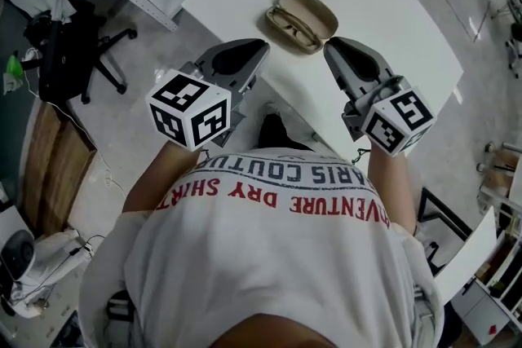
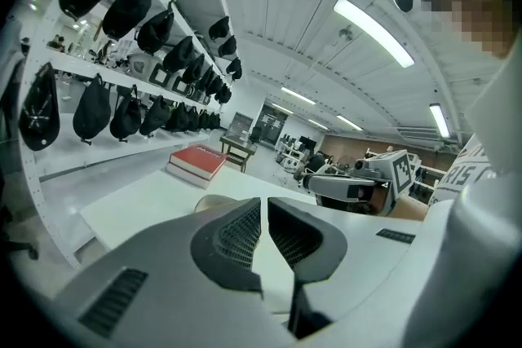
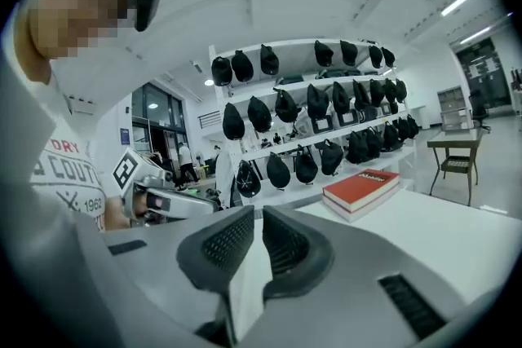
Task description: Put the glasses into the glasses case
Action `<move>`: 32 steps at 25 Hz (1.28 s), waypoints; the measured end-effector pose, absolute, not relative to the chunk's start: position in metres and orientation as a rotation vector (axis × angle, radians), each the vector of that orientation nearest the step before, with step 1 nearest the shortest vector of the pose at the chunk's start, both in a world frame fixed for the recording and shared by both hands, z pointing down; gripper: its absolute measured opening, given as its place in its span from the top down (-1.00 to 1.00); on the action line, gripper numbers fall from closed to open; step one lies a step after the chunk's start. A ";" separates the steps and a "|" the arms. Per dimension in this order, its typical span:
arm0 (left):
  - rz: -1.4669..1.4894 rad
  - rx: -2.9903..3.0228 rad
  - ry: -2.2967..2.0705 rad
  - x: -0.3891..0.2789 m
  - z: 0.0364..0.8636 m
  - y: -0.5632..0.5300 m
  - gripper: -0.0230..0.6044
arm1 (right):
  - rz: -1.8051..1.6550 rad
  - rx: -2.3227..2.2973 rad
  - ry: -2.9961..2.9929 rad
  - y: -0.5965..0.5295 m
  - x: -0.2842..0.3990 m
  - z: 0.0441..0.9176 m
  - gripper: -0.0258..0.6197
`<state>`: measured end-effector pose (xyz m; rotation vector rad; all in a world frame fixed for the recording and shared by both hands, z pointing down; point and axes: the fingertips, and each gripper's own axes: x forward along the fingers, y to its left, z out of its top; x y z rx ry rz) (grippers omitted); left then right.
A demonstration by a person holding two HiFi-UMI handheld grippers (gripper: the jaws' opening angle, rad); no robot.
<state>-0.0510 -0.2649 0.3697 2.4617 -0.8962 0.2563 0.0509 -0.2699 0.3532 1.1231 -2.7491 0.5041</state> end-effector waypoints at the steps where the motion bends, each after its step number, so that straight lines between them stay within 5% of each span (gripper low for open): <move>1: 0.251 2.468 -0.889 -0.050 0.367 -0.261 0.78 | 0.491 1.116 -2.763 -0.263 0.049 0.349 0.81; 32: 0.212 2.508 -0.837 -0.041 0.351 -0.242 0.78 | 0.443 1.044 -2.834 -0.230 0.036 0.334 0.85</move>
